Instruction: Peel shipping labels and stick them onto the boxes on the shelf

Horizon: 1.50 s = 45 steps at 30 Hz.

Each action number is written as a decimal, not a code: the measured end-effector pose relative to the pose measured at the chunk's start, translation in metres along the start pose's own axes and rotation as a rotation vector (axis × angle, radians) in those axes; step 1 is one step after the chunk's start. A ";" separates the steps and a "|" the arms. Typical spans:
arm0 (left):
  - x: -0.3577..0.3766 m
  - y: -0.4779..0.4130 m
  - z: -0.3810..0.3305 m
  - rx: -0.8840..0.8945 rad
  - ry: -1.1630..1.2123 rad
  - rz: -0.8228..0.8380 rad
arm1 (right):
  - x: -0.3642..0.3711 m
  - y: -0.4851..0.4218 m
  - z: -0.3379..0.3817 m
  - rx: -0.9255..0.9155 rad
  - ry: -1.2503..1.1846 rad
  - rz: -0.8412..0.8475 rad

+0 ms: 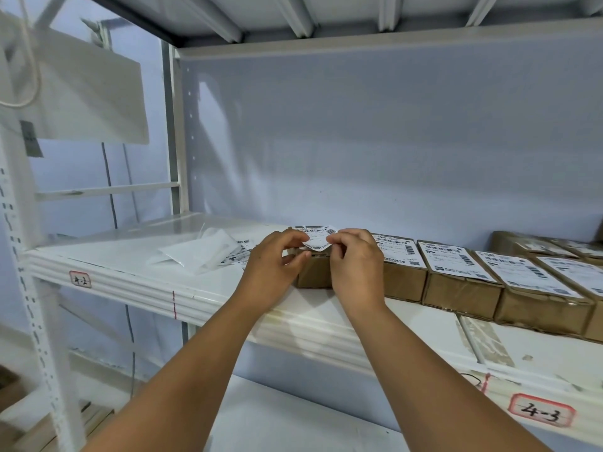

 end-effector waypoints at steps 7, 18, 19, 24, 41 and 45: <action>-0.002 -0.002 -0.003 0.023 -0.105 -0.018 | -0.004 0.001 0.002 -0.001 -0.025 -0.045; -0.002 -0.004 -0.004 0.018 -0.169 0.005 | -0.006 0.003 0.007 -0.017 -0.020 -0.044; -0.002 -0.004 -0.003 0.015 -0.183 0.004 | -0.004 0.003 0.007 -0.016 -0.020 -0.026; -0.004 -0.003 -0.001 0.019 -0.182 -0.018 | 0.002 0.005 0.011 -0.045 0.025 0.019; 0.000 0.000 -0.007 0.030 -0.233 0.026 | 0.003 0.006 0.008 -0.004 0.192 -0.012; 0.000 0.001 -0.005 0.001 -0.217 0.024 | 0.002 0.006 0.008 0.021 0.209 0.056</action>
Point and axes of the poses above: each hand's wrist, its own y-axis away from the middle knuckle, its own x-axis out of the palm, z = x × y, the point moved 6 cm from there along -y, towards the middle knuckle, and after that the axes turned 14 degrees about z, right-handed, at the moved point
